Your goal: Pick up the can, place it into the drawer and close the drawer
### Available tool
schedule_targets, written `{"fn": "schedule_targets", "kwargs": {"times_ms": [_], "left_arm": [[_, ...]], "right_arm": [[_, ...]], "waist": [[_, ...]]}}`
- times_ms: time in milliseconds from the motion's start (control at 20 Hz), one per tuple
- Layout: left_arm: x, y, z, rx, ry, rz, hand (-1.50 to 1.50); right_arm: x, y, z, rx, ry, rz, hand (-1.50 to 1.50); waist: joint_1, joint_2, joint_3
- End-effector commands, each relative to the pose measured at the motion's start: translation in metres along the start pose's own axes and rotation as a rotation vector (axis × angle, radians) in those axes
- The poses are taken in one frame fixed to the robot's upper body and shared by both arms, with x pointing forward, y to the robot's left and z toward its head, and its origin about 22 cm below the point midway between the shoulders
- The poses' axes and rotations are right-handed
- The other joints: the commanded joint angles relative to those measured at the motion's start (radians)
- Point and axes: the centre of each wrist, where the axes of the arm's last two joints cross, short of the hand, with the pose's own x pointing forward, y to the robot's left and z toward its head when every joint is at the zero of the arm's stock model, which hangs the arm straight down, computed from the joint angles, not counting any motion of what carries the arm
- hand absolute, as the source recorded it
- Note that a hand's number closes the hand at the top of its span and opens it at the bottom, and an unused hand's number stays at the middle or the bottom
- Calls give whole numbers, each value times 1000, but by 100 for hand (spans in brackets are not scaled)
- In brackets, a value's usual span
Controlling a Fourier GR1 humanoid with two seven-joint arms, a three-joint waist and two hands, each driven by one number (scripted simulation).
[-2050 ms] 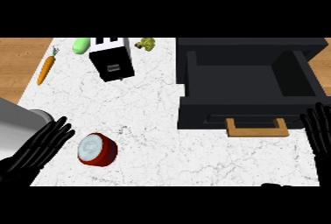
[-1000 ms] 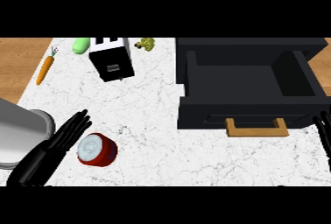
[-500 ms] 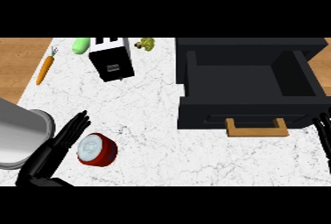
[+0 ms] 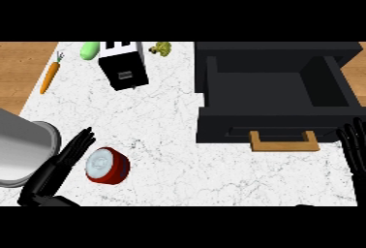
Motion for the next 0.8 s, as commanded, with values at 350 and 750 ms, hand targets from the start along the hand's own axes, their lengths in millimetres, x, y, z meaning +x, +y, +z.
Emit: {"fn": "schedule_targets", "kwargs": {"times_ms": [350, 750], "left_arm": [[-54, 15, 9, 8, 47, 5, -150], [-49, 11, -17, 24, 92, 39, -150]], "right_arm": [[13, 1, 6, -14, -23, -15, -150], [25, -2, 8, -31, -12, 0, -150]], "waist": [[-5, 1, 0], [-3, 0, 0]]}}
